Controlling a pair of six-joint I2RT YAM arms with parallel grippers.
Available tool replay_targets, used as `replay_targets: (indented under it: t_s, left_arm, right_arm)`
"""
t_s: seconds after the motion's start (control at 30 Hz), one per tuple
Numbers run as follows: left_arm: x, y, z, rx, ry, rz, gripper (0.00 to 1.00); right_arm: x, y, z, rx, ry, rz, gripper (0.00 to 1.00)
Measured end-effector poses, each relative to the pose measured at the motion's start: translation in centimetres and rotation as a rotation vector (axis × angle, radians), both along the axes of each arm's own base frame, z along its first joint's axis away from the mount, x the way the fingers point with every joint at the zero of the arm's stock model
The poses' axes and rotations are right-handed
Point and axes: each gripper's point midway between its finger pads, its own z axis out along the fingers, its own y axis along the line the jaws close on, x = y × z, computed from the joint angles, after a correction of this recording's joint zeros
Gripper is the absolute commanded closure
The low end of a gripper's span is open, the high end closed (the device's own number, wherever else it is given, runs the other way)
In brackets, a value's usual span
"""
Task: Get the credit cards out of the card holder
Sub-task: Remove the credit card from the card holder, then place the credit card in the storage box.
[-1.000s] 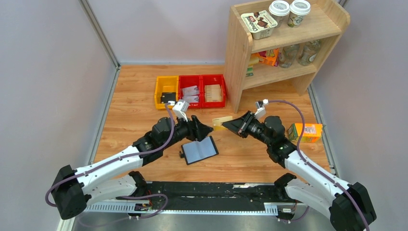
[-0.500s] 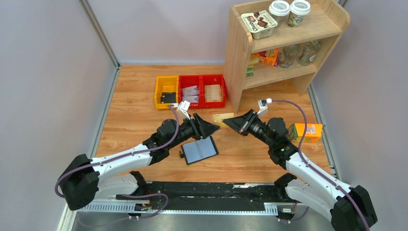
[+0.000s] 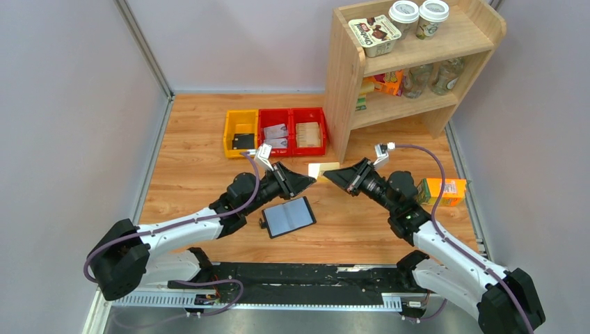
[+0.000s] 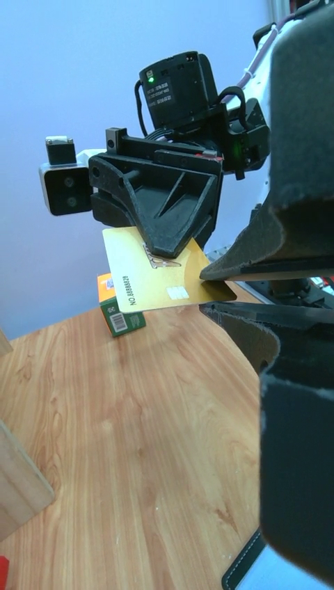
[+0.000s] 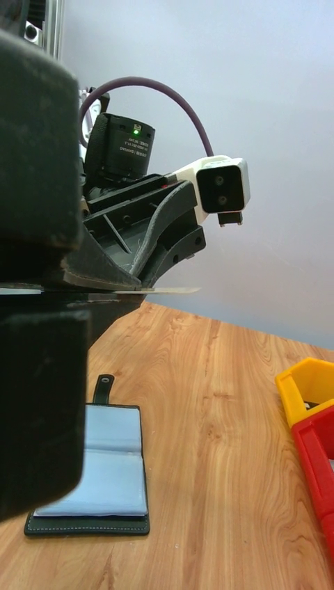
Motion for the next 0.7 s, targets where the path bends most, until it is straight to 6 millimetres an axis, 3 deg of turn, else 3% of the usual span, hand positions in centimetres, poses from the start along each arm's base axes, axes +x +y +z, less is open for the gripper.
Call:
replay_targets:
  t_s: [0.07, 0.13, 0.23, 0.37, 0.5, 0.7]
  left_arm:
    - [0.1, 0.0, 0.0, -0.004, 0.001, 0.004, 0.93]
    - [0.1, 0.0, 0.2, -0.013, 0.001, 0.005, 1.0]
    - [0.1, 0.0, 0.5, -0.023, -0.006, 0.006, 1.0]
    - [0.5, 0.4, 0.3, 0.0, -0.013, 0.015, 1.0]
    - [2.2, 2.0, -0.8, 0.075, -0.008, 0.069, 1.0]
    - [7.4, 4.9, -1.6, 0.169, 0.002, 0.167, 1.0]
  right_arm:
    - [0.0, 0.0, -0.1, 0.001, -0.002, -0.003, 0.96]
    - [0.1, -0.2, -0.3, -0.002, 0.003, -0.012, 0.89]
    - [0.1, -0.4, -0.7, -0.013, 0.011, -0.023, 0.68]
    - [0.0, -1.1, -1.5, -0.05, 0.031, -0.052, 0.32]
    - [-0.1, -2.7, -2.2, -0.116, 0.024, -0.12, 0.12]
    - [0.0, -6.6, -3.2, -0.279, -0.015, -0.284, 0.02]
